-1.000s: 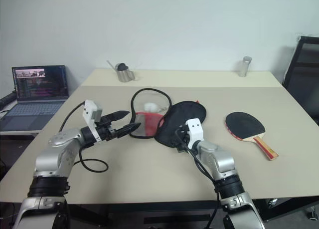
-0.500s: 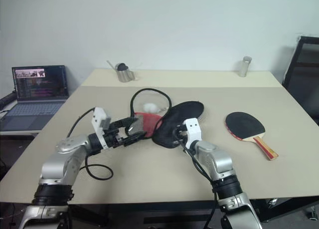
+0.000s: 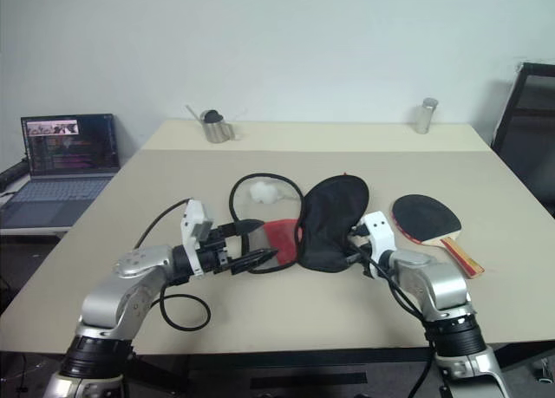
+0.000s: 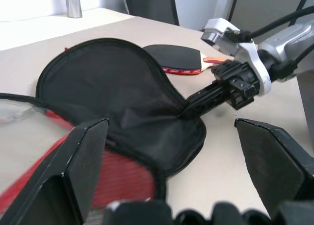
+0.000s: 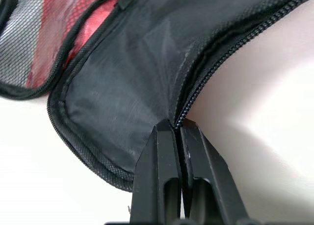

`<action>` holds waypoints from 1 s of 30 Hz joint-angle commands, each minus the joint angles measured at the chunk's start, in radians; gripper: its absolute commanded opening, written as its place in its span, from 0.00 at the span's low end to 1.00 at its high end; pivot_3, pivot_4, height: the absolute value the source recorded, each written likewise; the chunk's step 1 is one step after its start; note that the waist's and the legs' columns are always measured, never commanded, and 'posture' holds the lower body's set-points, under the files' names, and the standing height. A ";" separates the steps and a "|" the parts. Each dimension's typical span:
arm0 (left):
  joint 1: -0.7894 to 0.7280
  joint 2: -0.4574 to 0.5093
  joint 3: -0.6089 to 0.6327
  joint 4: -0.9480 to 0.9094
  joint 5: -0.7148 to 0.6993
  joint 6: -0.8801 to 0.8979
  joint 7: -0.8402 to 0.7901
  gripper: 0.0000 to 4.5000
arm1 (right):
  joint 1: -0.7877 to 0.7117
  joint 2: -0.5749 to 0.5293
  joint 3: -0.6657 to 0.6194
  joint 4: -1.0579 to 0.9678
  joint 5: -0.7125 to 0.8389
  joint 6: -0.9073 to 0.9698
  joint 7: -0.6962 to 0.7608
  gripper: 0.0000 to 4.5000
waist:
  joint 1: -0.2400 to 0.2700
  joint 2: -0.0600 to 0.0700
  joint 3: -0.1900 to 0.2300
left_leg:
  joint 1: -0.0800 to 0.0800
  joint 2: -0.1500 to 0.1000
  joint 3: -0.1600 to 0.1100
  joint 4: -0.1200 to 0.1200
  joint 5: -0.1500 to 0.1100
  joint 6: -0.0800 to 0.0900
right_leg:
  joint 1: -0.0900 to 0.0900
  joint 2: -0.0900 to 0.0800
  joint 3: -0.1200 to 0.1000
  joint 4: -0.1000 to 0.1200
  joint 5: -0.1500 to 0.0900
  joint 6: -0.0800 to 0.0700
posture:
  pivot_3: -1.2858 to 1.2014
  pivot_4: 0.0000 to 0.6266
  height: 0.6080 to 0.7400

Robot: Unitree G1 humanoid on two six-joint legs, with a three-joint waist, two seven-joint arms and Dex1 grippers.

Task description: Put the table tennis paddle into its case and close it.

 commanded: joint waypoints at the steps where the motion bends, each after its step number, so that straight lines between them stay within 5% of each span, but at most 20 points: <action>1: -0.019 0.004 -0.006 -0.020 -0.011 -0.014 -0.018 1.00 | -0.014 -0.061 -0.041 -0.010 0.010 0.001 0.038 0.00 | 0.000 0.000 0.000 | 0.000 0.000 0.000 0.000 0.000 0.000 | 0.000 0.000 0.000 0.000 0.000 0.000 | 0.52 0.24 1.00; 11: -0.021 -0.008 -0.018 0.028 0.007 -0.058 -0.039 1.00 | -0.023 -0.183 -0.073 0.037 0.021 0.001 0.106 0.00 | 0.003 0.000 0.000 | 0.000 0.000 0.001 0.000 0.000 0.000 | 0.000 0.000 0.000 0.000 0.000 0.000 | 0.52 0.24 1.00; 22: -0.015 -0.016 -0.018 0.097 0.023 -0.128 -0.068 1.00 | -0.037 -0.176 -0.094 0.066 0.016 -0.003 0.091 0.00 | 0.006 0.000 0.000 | 0.000 0.000 0.002 0.000 0.000 0.000 | 0.000 0.000 -0.001 -0.001 0.000 0.000 | 0.52 0.24 1.00; 30: -0.008 -0.024 -0.020 0.092 0.030 -0.136 -0.066 1.00 | -0.041 -0.181 -0.128 0.059 0.016 -0.008 0.059 0.58 | 0.006 0.000 0.000 | 0.000 0.000 0.002 0.000 0.000 0.000 | 0.000 0.000 -0.001 0.000 0.000 0.000 | 0.52 0.24 1.00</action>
